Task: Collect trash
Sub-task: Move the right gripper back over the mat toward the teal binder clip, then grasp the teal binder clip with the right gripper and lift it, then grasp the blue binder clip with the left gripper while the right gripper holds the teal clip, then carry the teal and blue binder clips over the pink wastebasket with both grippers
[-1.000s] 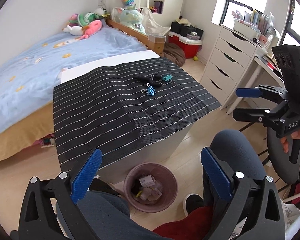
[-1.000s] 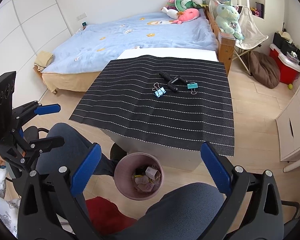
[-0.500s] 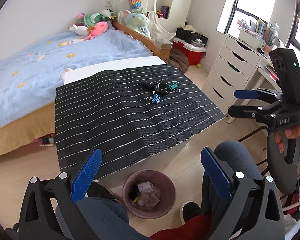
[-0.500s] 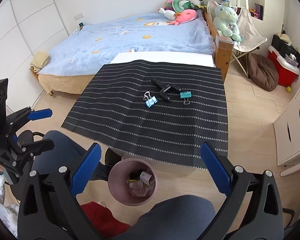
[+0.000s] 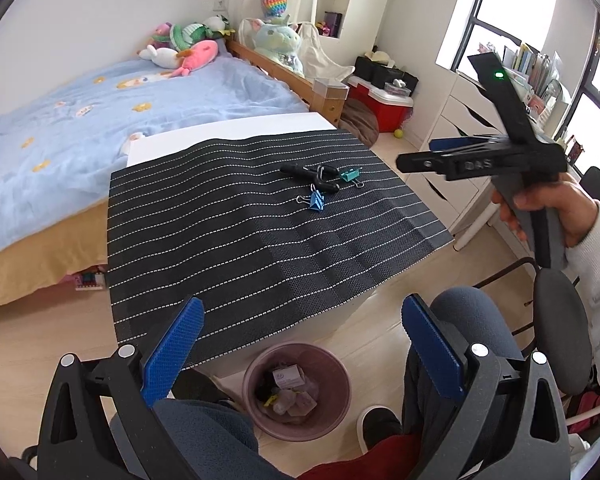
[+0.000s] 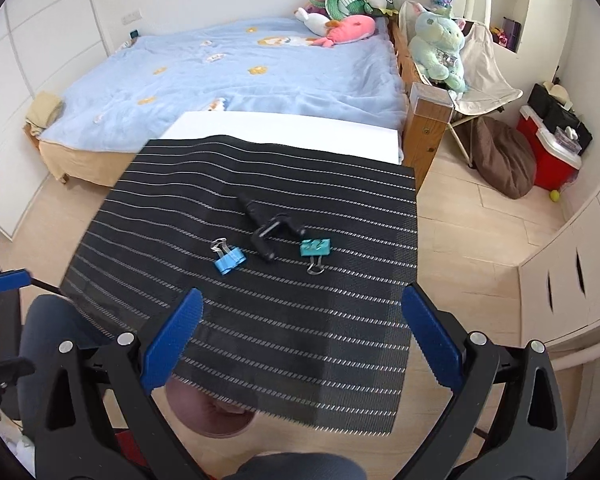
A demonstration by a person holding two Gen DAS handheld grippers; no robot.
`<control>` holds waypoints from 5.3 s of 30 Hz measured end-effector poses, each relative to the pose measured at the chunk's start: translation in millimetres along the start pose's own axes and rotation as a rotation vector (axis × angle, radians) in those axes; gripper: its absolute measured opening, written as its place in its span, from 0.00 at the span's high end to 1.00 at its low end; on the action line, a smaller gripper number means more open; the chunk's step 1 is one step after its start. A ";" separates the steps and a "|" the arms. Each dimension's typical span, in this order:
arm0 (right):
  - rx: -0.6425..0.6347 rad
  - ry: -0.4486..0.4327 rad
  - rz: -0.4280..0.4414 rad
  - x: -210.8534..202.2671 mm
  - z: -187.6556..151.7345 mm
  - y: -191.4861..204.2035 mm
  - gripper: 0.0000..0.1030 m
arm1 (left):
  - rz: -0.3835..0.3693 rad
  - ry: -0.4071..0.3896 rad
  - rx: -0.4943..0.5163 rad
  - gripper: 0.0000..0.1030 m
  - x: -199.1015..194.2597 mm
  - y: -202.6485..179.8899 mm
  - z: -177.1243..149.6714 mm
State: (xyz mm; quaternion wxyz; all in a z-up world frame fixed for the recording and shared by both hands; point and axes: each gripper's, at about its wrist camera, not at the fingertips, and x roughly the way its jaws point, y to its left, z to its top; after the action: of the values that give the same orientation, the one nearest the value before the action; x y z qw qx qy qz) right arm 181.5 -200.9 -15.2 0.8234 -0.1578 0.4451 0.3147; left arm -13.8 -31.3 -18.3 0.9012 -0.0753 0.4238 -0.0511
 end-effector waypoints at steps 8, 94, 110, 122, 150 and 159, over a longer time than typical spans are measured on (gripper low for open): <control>-0.052 0.073 -0.064 50.1 24.8 -8.5 0.05 | 0.002 0.003 -0.015 0.07 0.5 5.8 -0.6; -0.012 0.078 0.030 28.9 -17.9 -20.9 0.76 | -0.063 0.229 0.105 0.47 173.7 -5.2 105.7; -0.015 0.073 0.046 29.3 -19.4 -15.6 0.76 | -0.056 0.221 0.095 0.97 173.2 -6.7 107.5; -0.038 0.014 0.093 2.2 -19.1 6.3 0.76 | -0.024 0.140 0.088 0.97 116.3 -4.3 98.1; -0.145 -0.102 0.203 -90.2 -66.6 83.7 0.76 | -0.005 0.003 0.094 0.97 -10.4 -20.7 13.8; -0.158 -0.046 0.252 -81.7 -93.8 105.6 0.76 | -0.009 0.017 0.054 0.97 -18.9 -18.4 -12.7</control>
State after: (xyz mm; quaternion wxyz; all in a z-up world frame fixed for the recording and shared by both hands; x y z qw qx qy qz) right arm 19.4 -202.9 3.0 0.7724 -0.1579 0.4162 0.4530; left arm -36.1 -47.6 -8.8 0.8989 -0.0525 0.4298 -0.0670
